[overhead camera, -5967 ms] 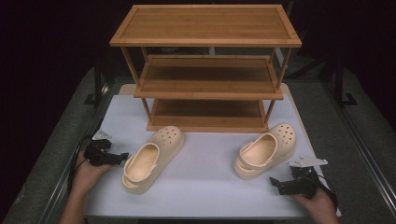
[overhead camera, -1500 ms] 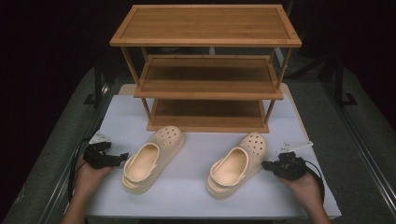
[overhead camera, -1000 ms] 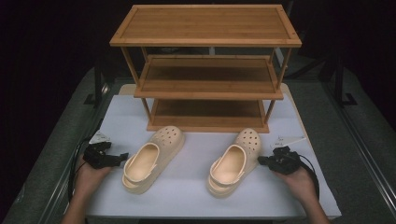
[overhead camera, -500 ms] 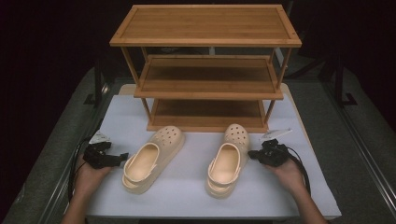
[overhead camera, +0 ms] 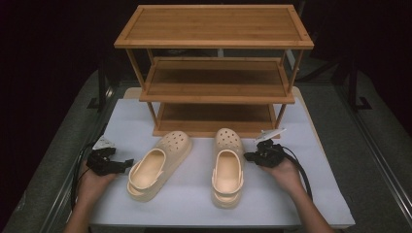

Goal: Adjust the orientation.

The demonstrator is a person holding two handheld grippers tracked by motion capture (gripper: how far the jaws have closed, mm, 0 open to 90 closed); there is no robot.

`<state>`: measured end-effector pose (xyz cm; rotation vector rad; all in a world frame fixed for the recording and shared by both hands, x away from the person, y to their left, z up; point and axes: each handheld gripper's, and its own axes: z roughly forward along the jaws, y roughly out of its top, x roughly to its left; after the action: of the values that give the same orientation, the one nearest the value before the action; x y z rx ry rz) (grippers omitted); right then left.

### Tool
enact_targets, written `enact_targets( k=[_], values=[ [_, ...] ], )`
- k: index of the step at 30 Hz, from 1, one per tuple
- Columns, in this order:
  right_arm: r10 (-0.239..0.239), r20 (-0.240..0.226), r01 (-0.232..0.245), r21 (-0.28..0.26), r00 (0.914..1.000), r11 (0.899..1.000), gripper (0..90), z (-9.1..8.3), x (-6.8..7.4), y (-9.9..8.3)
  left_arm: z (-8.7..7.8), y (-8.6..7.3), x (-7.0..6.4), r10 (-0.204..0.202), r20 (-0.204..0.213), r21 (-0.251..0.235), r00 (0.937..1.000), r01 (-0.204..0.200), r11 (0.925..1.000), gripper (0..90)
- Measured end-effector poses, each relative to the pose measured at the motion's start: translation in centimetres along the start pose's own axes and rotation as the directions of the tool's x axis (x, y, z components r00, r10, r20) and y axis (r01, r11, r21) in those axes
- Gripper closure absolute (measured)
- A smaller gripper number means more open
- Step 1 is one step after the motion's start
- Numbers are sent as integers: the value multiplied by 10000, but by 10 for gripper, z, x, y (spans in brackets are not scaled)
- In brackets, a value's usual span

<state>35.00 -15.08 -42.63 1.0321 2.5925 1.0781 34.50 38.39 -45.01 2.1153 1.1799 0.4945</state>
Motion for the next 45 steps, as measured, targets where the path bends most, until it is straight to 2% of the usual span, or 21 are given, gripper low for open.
enact_targets(
  k=[4,13,22,27,29,31,36,38,41,45],
  values=[
    [17,-106,-17,-49,9999,10000,899,5,2,4,0,0,0,-2,4,1,10000,2,10000,78],
    [-259,-331,256,-102,9991,9996,899,20,5,20,0,0,0,0,0,3,10000,0,10000,78],
    [-258,-584,247,-199,9980,9995,898,32,13,31,0,0,0,6,1,3,10000,-6,10000,78],
    [-261,-512,250,-213,9984,9995,898,34,14,33,0,0,0,-2,8,4,10000,2,10000,78],
    [-94,-507,79,-284,9987,9996,874,32,15,31,0,0,0,1,1,1,10000,-1,10000,78],
    [-138,-401,126,-294,9991,9995,846,30,15,31,0,0,0,0,1,-6,10000,0,10000,78],
    [217,-110,-223,-550,9997,9982,773,13,12,26,-1,0,-1,47,-36,-41,10000,-48,10000,90],
    [228,-6,-228,-775,9997,9967,739,6,11,22,-5,2,-4,249,-81,-22,9997,-249,9997,141],
    [378,14,-376,-768,9993,9963,691,-4,12,18,-12,5,-7,408,-100,10,9991,-408,9992,141],
    [304,159,-289,-841,9994,9960,644,-16,16,13,-23,10,-9,297,127,-253,9995,-294,9992,143]
  ],
)
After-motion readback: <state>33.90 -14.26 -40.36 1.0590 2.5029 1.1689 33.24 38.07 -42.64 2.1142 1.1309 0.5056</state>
